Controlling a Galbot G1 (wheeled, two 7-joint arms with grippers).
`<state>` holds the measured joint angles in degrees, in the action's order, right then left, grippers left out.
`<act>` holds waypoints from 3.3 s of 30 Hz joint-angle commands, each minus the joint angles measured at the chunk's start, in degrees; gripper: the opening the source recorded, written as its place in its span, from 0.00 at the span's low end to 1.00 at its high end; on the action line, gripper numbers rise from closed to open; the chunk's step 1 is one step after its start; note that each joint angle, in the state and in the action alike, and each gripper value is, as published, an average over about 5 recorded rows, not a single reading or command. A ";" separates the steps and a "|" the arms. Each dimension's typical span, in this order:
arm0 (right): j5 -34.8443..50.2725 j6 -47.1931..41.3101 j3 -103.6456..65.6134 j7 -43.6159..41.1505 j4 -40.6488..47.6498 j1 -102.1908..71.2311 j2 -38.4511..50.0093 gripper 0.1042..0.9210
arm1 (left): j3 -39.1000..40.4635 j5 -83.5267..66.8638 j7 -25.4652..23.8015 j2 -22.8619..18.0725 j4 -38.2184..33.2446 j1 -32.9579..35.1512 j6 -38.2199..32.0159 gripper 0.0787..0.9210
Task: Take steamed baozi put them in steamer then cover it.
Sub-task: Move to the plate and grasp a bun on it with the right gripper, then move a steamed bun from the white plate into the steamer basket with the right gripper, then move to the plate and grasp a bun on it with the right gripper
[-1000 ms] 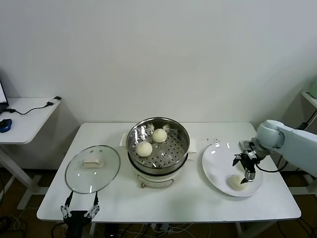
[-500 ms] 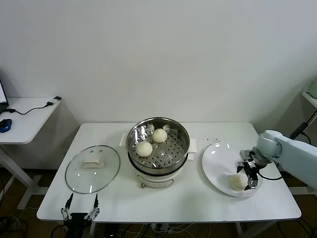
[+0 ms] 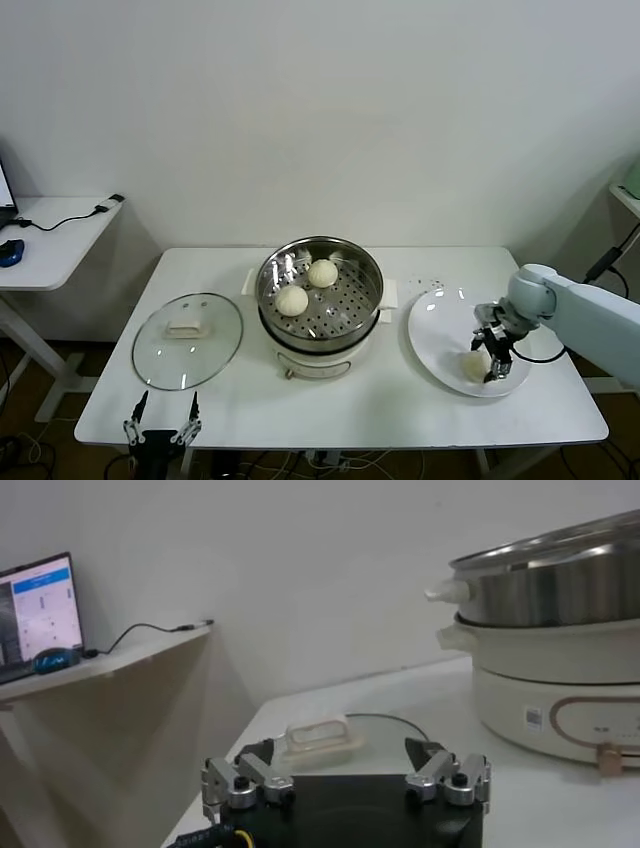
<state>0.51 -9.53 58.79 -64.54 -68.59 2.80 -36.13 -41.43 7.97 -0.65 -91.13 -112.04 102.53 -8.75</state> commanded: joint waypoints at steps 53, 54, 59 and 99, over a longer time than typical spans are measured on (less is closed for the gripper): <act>-5.86 45.20 18.77 -6.59 -2.19 26.85 -43.42 0.70 | -0.90 -1.37 0.02 1.10 -1.06 2.30 0.20 0.88; -5.83 45.07 18.89 -6.61 -2.41 26.62 -43.11 0.70 | -0.90 -1.40 0.04 1.08 -0.99 2.35 0.17 0.88; -6.08 44.81 18.93 -6.65 -2.89 25.79 -42.30 0.70 | -0.91 -1.58 0.13 1.05 -0.77 2.46 0.15 0.88; 19.05 -0.99 26.28 -0.23 -1.38 37.74 -1.75 0.88 | -0.42 -1.23 0.24 1.26 -2.00 2.18 1.10 0.88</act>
<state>12.34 9.80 83.47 -65.15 -70.29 42.35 -55.11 -41.87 6.63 -0.40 -89.94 -113.78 104.65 -7.85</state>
